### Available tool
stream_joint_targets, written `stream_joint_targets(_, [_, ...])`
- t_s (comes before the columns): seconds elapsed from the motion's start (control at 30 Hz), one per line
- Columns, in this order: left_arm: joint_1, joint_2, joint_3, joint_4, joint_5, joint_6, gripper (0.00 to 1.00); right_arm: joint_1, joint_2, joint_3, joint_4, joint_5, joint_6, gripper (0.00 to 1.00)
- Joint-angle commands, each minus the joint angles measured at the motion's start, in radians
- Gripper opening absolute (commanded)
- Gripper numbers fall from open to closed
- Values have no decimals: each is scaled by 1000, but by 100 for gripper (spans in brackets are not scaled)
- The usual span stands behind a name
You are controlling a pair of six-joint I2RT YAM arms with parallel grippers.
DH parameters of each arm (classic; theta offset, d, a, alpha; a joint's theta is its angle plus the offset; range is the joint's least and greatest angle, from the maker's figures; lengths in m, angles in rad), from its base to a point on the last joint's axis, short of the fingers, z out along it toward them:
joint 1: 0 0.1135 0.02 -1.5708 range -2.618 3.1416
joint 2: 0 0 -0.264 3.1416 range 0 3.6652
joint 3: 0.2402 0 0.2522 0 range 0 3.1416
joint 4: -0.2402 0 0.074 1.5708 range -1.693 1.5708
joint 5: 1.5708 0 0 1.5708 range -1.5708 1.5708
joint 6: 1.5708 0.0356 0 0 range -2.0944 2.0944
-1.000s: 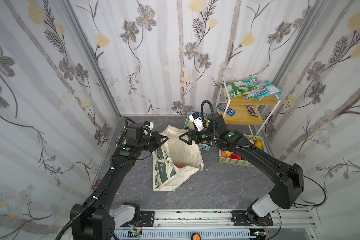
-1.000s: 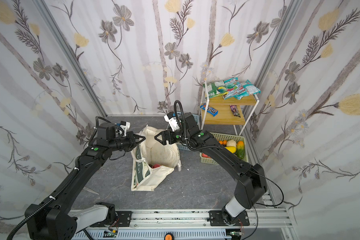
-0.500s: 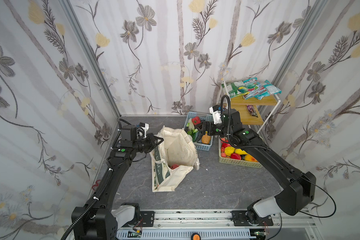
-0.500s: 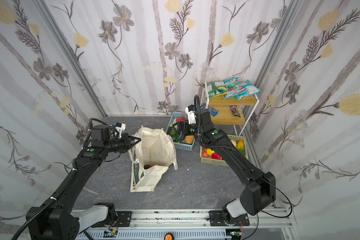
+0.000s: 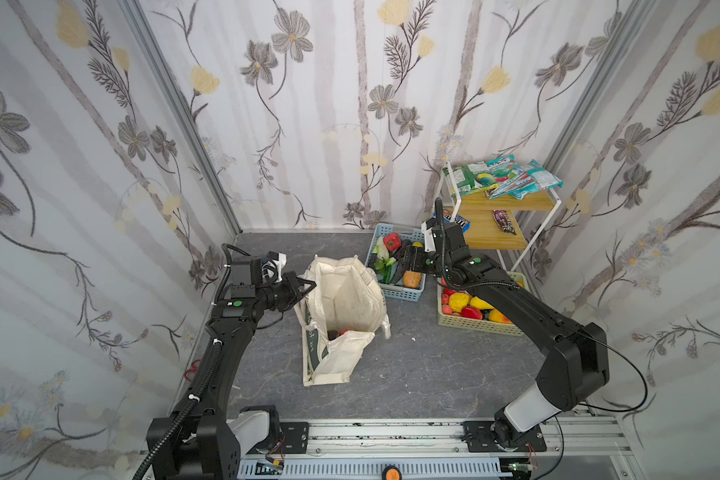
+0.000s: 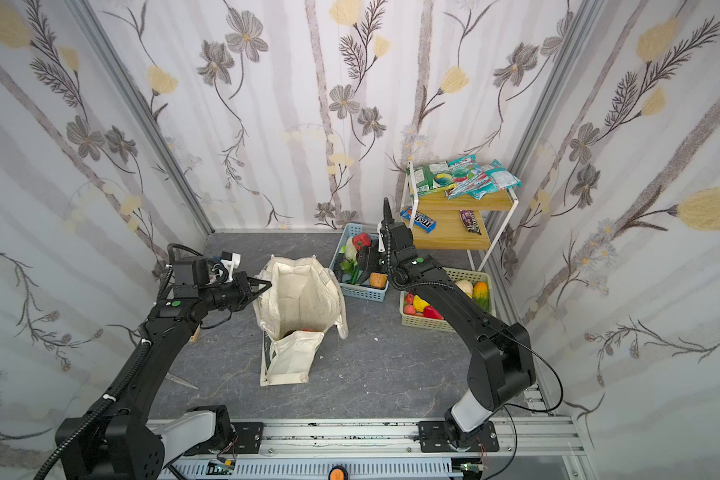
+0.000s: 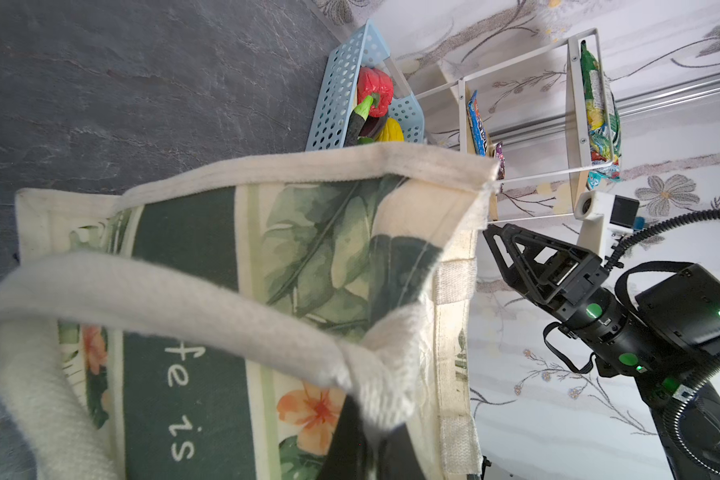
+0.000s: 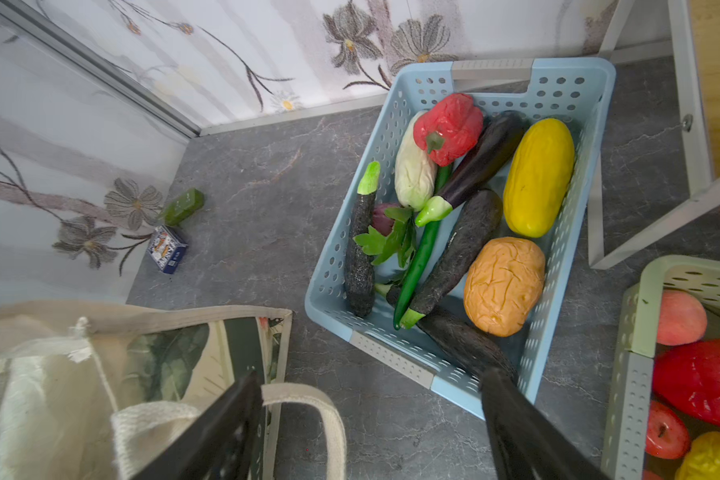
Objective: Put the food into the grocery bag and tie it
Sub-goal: 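Withdraw the right gripper from the bag toward the pale blue basket, then lower the right gripper into the pale blue basket over the tan bread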
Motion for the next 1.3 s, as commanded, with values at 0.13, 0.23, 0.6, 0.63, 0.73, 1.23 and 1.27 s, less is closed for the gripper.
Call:
stream_joint_targets(0.13, [8, -11, -14, -40, 9, 28, 0, 8, 99, 59, -24, 73, 14, 68])
stream_joint_targets(0.23, [10, -13, -14, -48, 6, 30, 0, 11, 133, 68, -24, 89, 19, 63])
stream_joint_targets(0.6, [10, -31, -20, -56, -5, 29, 0, 31, 307, 178, -131, 261, 122, 65])
stream_joint_targets(0.63, [10, -32, -20, -59, -6, 29, 0, 31, 319, 187, -137, 271, 129, 65])
stream_joint_targets(0.73, [10, -36, -18, -71, -10, 35, 0, 30, 352, 205, -144, 296, 144, 64])
stream_joint_targets(1.23, [10, -42, -15, -77, -11, 41, 0, 27, 499, 309, -208, 372, 255, 62])
stream_joint_targets(1.27, [10, -42, -14, -77, -11, 41, 0, 26, 507, 316, -217, 383, 259, 62])
